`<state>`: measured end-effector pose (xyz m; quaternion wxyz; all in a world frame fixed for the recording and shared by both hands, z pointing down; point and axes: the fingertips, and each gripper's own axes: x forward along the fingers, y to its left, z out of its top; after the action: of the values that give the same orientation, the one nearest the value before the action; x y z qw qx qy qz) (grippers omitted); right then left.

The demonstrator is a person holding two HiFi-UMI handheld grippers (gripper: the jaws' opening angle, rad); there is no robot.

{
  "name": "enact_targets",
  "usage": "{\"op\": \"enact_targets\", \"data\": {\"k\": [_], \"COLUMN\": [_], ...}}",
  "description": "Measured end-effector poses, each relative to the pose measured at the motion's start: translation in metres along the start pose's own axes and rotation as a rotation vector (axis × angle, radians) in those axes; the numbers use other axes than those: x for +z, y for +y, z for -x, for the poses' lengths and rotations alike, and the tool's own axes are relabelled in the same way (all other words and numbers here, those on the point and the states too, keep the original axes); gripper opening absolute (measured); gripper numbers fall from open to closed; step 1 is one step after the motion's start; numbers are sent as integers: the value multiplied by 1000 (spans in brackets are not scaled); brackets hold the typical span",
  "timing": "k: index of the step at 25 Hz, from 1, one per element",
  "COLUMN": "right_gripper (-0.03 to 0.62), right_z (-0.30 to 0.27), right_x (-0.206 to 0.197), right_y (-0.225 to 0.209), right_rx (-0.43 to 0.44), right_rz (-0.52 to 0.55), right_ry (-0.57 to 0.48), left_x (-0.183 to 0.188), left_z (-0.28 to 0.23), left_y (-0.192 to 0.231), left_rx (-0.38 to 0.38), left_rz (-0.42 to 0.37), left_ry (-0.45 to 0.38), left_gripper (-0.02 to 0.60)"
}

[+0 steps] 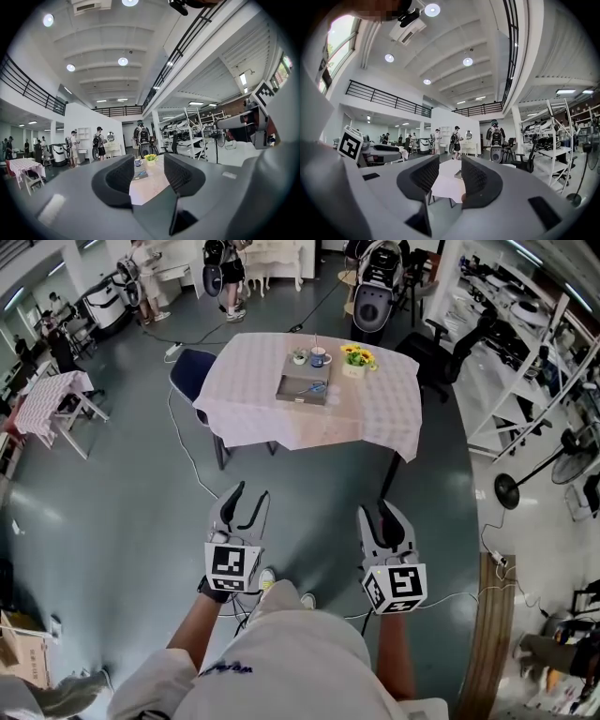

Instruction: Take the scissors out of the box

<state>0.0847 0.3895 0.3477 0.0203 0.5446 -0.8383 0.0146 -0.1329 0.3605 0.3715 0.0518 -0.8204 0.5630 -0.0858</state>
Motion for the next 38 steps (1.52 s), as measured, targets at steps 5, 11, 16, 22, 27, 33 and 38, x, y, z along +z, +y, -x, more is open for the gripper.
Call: {"op": "enact_targets", "data": {"k": [5, 11, 16, 22, 27, 33, 38], "right_gripper": [173, 233, 279, 469, 592, 592, 592], "right_z": [-3, -7, -7, -15, -26, -31, -31], "right_x": [2, -1, -1, -6, -5, -11, -12], "right_y": [-6, -7, -15, -23, -21, -18, -22], "right_rx": [-7, -12, -39, -64, -87, -55, -53], "right_rz": [-11, -16, -44, -87, -71, -57, -49], "right_ry": [-5, 0, 3, 4, -13, 6, 8], "left_x": [-2, -3, 2, 17, 18, 11, 4], "left_z": [-5, -7, -6, -1, 1, -3, -9], "left_y": [-9, -16, -4, -3, -8, -6, -9], "left_rx": [-42, -68, -7, -2, -51, -53, -33], "left_rz": [13, 39, 53, 63, 59, 72, 61], "left_ry": [29, 35, 11, -124, -124, -100, -81], "left_gripper": [250, 330, 388, 484, 567, 577, 575]}}
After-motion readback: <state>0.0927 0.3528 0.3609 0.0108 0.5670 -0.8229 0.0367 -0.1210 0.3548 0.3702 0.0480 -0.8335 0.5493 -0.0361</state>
